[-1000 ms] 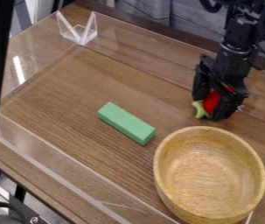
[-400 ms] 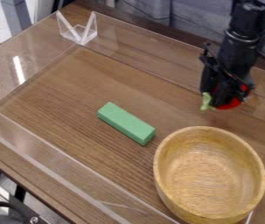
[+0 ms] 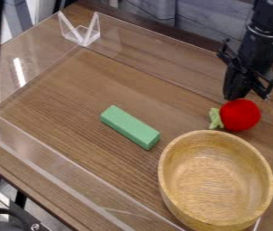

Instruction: Move the red fruit to the left

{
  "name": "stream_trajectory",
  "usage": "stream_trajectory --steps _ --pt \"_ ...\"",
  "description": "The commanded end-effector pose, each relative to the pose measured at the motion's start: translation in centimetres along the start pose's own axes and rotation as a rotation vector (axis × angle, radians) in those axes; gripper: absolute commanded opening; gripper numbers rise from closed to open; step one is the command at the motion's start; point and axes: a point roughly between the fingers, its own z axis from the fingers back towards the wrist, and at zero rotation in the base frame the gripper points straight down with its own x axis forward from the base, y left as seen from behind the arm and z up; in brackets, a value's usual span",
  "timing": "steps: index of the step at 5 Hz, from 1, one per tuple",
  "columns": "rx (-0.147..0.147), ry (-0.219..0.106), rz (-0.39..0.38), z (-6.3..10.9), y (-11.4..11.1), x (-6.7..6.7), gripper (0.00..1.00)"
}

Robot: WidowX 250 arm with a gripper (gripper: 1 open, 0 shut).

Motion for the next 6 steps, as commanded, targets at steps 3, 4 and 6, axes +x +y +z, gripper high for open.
stream_trajectory --steps 3,4,6 --pt "0.01 -0.054 0.072 1.1 2.8 -0.3 1.0" --pt "0.002 -0.045 0.098 -0.1 1.5 0.0 1.0" --pt "-0.007 -0.037 0.102 -3.1 -0.6 1.2 1.0"
